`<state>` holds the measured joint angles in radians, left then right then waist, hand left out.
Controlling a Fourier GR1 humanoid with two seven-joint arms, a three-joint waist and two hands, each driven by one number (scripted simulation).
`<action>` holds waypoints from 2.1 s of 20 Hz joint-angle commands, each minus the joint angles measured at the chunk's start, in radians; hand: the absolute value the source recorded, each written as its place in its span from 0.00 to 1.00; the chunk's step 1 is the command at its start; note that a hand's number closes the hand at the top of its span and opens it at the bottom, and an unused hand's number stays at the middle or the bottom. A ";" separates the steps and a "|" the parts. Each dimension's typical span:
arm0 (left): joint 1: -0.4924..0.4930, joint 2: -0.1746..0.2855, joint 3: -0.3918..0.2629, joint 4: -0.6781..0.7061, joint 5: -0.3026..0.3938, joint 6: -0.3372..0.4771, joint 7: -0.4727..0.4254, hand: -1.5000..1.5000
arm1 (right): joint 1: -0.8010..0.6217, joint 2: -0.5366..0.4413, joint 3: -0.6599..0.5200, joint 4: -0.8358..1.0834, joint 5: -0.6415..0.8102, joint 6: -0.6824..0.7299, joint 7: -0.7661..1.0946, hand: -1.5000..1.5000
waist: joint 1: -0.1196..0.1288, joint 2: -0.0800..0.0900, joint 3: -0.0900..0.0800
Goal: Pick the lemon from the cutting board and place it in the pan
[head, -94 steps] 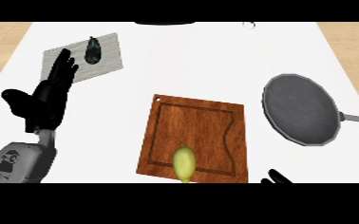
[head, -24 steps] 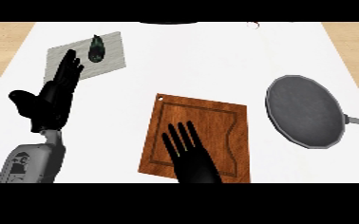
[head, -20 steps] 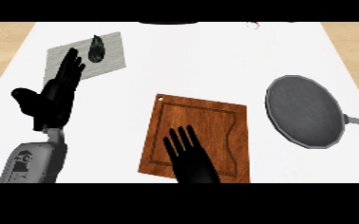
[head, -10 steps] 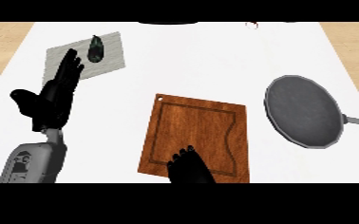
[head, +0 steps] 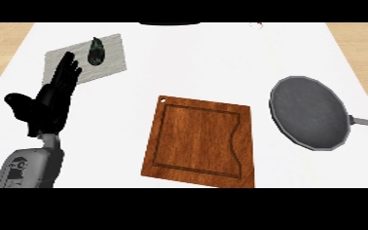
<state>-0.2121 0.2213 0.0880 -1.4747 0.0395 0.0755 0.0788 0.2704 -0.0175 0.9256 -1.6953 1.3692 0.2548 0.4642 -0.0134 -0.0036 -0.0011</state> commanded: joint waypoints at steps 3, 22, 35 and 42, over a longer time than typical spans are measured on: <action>0.016 -0.004 -0.012 -0.078 -0.002 0.009 0.058 0.50 | 0.076 -0.090 0.047 -0.254 0.108 -0.166 0.075 1.00 | 0.003 -0.007 0.002; -0.006 -0.031 -0.017 -0.029 -0.010 0.015 0.015 0.50 | 0.034 -0.011 -0.102 -0.446 0.012 -0.541 0.082 1.00 | 0.010 0.011 0.005; -0.036 -0.034 -0.029 -0.014 -0.026 0.016 0.013 0.50 | -0.219 -0.304 -0.633 -0.259 -0.289 -0.601 0.029 1.00 | 0.038 0.024 0.005; -0.056 -0.006 -0.014 -0.013 -0.005 -0.018 0.027 0.50 | -0.401 -0.467 -0.921 0.151 -0.684 -0.632 -0.253 1.00 | 0.048 0.022 0.007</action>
<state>-0.2405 0.2029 0.0670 -1.4955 0.0285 0.0670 0.0869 -0.0410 -0.4043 0.1512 -1.7214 0.8717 -0.3722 0.3502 0.0347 0.0180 0.0048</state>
